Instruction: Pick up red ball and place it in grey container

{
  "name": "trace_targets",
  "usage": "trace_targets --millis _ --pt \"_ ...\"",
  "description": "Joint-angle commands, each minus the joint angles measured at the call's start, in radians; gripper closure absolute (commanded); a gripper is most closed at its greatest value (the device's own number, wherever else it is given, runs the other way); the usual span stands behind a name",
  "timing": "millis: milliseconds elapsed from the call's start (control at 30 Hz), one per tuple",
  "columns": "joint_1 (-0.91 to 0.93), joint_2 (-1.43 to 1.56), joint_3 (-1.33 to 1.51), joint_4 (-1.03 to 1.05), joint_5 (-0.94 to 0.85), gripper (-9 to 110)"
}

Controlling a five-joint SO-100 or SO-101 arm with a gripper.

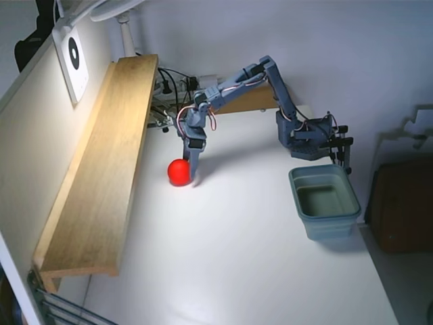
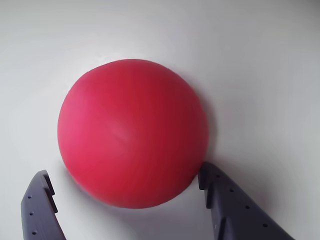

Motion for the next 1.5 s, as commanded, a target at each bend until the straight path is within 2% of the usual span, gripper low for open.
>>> trace_targets --millis 0,200,767,800,1467 --pt "0.003 -0.036 -0.131 0.040 0.002 63" --pt "0.003 -0.137 -0.280 0.089 0.002 63" --pt "0.003 -0.141 -0.285 0.090 0.002 63" --pt "0.003 -0.141 -0.285 0.090 0.002 78" --pt "0.003 -0.141 -0.285 0.090 0.002 78"
